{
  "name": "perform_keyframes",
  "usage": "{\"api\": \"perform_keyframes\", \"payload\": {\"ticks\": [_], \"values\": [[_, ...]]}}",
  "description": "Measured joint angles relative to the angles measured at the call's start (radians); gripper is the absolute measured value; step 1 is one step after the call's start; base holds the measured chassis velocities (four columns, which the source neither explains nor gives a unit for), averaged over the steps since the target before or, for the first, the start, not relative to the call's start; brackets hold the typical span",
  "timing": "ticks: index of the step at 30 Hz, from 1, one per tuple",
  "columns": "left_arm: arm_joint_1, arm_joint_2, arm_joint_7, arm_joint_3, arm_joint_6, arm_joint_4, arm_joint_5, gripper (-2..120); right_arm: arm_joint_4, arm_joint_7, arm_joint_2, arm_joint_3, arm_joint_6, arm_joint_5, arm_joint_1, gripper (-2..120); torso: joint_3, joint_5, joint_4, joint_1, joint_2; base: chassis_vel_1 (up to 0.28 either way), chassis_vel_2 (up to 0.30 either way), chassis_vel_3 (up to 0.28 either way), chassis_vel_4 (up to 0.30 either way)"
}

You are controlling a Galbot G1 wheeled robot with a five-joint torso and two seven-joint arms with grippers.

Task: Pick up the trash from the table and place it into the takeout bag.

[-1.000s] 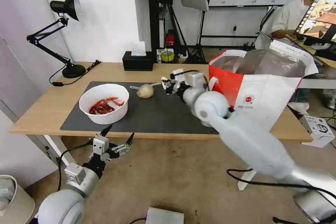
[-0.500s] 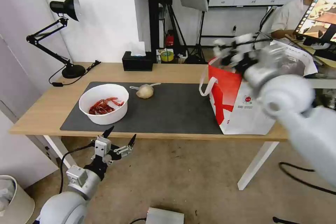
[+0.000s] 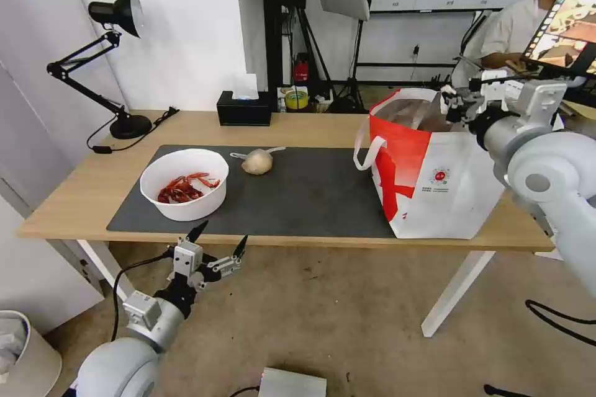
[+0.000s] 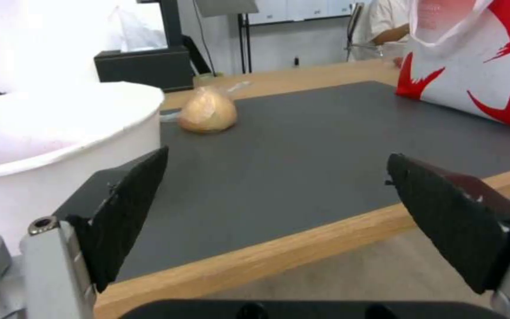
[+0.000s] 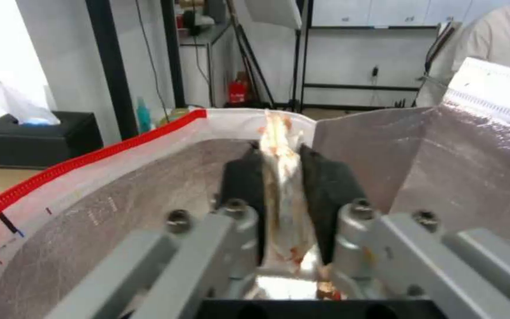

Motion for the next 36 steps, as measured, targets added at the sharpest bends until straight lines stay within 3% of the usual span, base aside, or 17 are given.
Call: {"api": "perform_keyframes", "payload": {"ticks": [5, 14, 19, 20, 22, 23, 29, 31, 36], "values": [[-0.003, 0.004, 0.0, -0.002, 0.0, 0.001, -0.003, 100, -0.005, -0.012, 0.003, -0.007, -0.005, -0.001, 0.009, 43, 0.0, 0.0, 0.0, 0.0, 0.0, 0.0, 0.0, 0.0, 0.0], [-0.008, 0.003, 0.0, 0.003, 0.0, 0.004, -0.003, 100, 0.008, -0.058, -0.007, -0.002, 0.004, -0.002, -0.003, 72, 0.0, 0.0, -0.0001, 0.0, 0.0, 0.0, 0.0, 0.0, 0.0], [-0.006, 0.002, 0.0, 0.0, 0.0, 0.0, -0.003, 100, 0.043, -0.175, -0.008, 0.001, 0.118, 0.008, -0.032, 90, 0.0, -0.0001, 0.0, 0.0, 0.0, 0.0, 0.0, 0.0, 0.0], [-0.003, 0.001, 0.0, -0.002, 0.0, -0.003, -0.003, 100, 0.063, -0.236, -0.007, -0.006, 0.197, 0.01, -0.058, 96, 0.0, -0.0002, 0.0, 0.0, 0.0, 0.0, 0.0, 0.0, 0.0], [-0.002, 0.001, 0.0, -0.003, 0.0, -0.005, -0.003, 100, 0.07, -0.254, -0.007, -0.009, 0.22, 0.01, -0.069, 98, 0.0, -0.0001, 0.0, 0.0, 0.0, 0.0, 0.0, 0.0, 0.0], [0.001, 0.001, 0.0, -0.006, 0.0, -0.009, -0.003, 100, 0.094, -0.313, -0.009, -0.017, 0.283, 0.01, -0.109, 100, 0.0, -0.0001, 0.0001, 0.0, 0.0, 0.0, 0.0, 0.0, 0.0], [0.01, -0.003, 0.0, -0.014, 0.0, -0.016, -0.002, 100, 0.159, -0.428, -0.026, -0.01, 0.333, -0.006, -0.23, 100, 0.0, -0.0001, 0.0, 0.0, 0.0, 0.0, 0.0, 0.0, 0.0], [0.018, -0.007, 0.0, -0.022, 0.0, -0.019, 0.0, 100, 0.203, -0.477, -0.034, 0.022, 0.341, -0.05, -0.339, 100, 0.0, -0.0002, -0.0001, 0.0, 0.0, 0.0, 0.0, 0.0, 0.0], [0.022, -0.016, 0.001, -0.028, -0.001, -0.02, 0.005, 100, 0.235, -0.478, -0.025, 0.035, 0.37, -0.125, -0.482, 100, 0.0, -0.0001, -0.0001, 0.0, 0.0, 0.0, 0.0, 0.0, 0.0]]}}
